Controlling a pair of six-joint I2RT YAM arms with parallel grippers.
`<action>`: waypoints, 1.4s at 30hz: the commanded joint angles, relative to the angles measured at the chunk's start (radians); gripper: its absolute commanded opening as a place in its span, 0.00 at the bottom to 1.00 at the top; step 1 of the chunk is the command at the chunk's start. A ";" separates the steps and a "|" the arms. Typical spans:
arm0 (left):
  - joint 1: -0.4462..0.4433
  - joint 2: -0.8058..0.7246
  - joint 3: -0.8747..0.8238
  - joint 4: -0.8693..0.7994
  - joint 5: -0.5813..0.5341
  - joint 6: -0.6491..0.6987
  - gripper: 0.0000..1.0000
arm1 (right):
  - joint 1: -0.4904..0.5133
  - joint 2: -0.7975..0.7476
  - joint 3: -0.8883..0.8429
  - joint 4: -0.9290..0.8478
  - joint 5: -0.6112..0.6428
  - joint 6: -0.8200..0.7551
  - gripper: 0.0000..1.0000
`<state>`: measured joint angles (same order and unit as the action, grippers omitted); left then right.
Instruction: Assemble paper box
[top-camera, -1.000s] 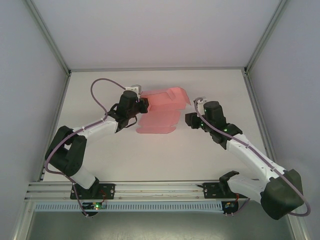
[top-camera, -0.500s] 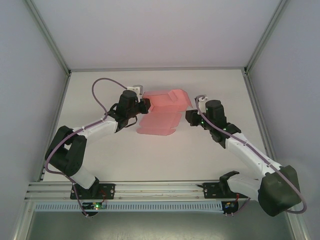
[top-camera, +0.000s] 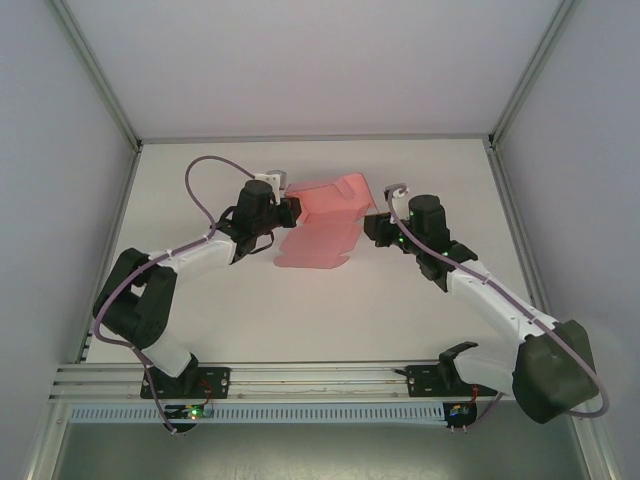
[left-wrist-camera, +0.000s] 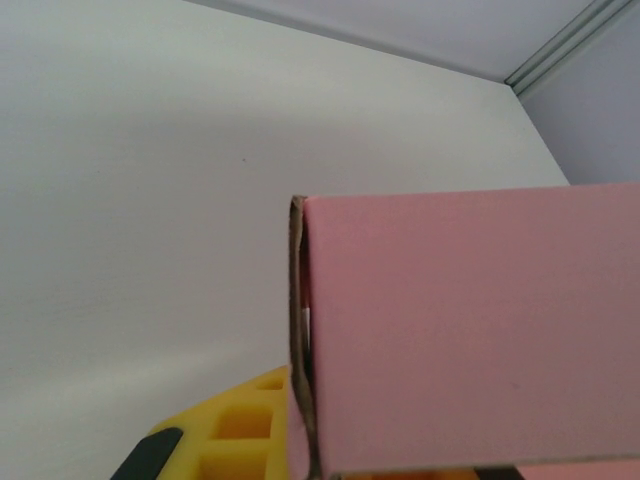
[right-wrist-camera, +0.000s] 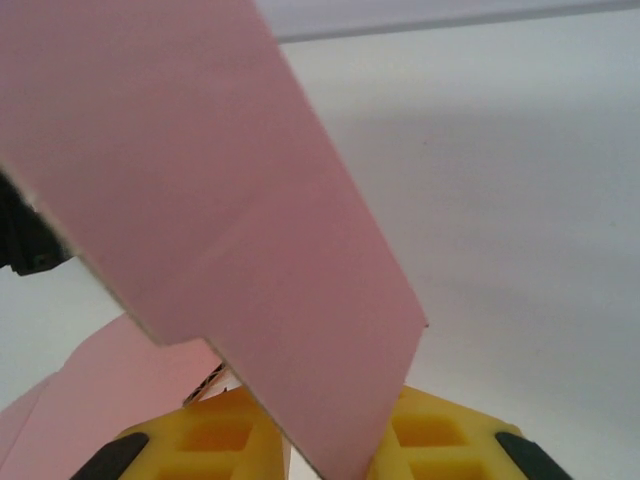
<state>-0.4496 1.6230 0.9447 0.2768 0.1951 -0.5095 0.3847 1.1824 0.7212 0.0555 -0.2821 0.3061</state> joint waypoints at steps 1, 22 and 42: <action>-0.006 0.017 0.033 0.033 0.079 0.038 0.00 | 0.032 0.030 0.052 0.058 -0.022 -0.048 0.26; -0.009 0.015 -0.022 0.148 0.206 0.081 0.00 | 0.049 0.060 0.076 -0.004 0.153 -0.103 0.60; -0.008 -0.016 -0.039 0.178 0.168 0.069 0.00 | 0.149 0.203 0.184 -0.127 0.301 -0.229 0.61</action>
<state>-0.4252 1.6527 0.8986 0.3435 0.2832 -0.4488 0.5198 1.3922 0.9035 -0.0792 0.0303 0.0925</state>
